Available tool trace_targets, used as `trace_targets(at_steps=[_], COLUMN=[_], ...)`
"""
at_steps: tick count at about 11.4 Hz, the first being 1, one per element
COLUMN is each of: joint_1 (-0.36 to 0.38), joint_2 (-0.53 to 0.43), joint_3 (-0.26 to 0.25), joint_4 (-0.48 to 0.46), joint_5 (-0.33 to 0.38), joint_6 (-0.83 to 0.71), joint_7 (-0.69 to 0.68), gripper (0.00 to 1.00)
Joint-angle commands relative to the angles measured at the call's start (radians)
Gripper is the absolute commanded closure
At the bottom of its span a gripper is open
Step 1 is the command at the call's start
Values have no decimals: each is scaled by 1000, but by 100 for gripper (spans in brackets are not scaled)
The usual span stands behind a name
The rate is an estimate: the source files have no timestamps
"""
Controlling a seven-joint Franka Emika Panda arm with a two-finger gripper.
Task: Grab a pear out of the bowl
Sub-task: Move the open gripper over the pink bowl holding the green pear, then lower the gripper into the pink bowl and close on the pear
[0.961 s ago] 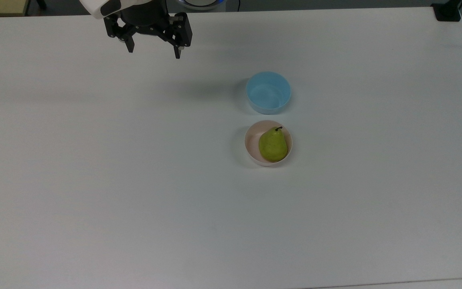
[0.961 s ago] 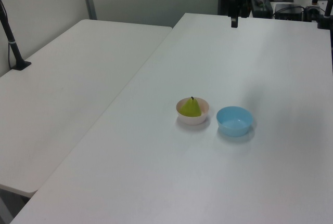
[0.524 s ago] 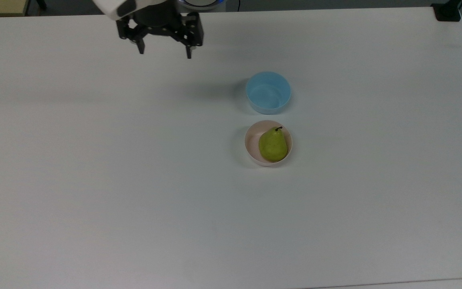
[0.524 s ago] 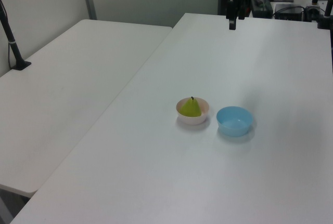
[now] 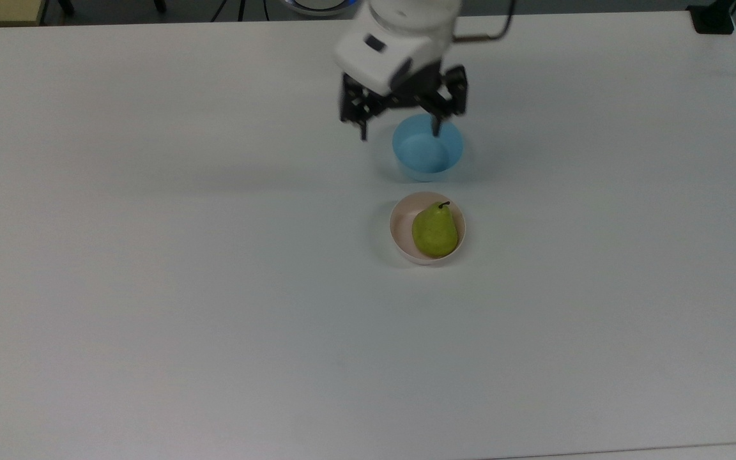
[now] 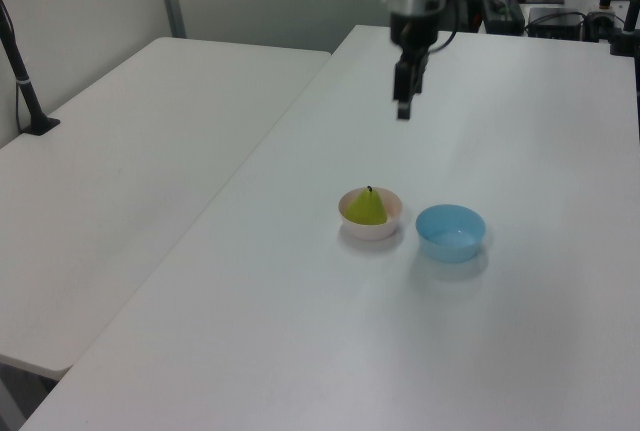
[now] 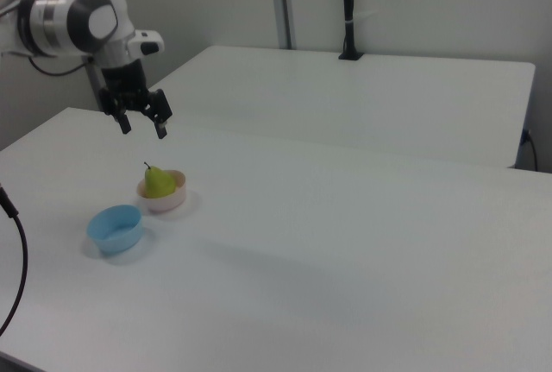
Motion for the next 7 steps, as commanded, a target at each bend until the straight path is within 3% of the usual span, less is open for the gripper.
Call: trace_targets(at_steps=[1,7], joint_1=[66,103], joint_2=[131,278], joint_3=[-21,-20], joint_4=[30,30], joint_5=[11,-21], joint_6=[143,254], joint_7=[51,60], gripper=[0,2])
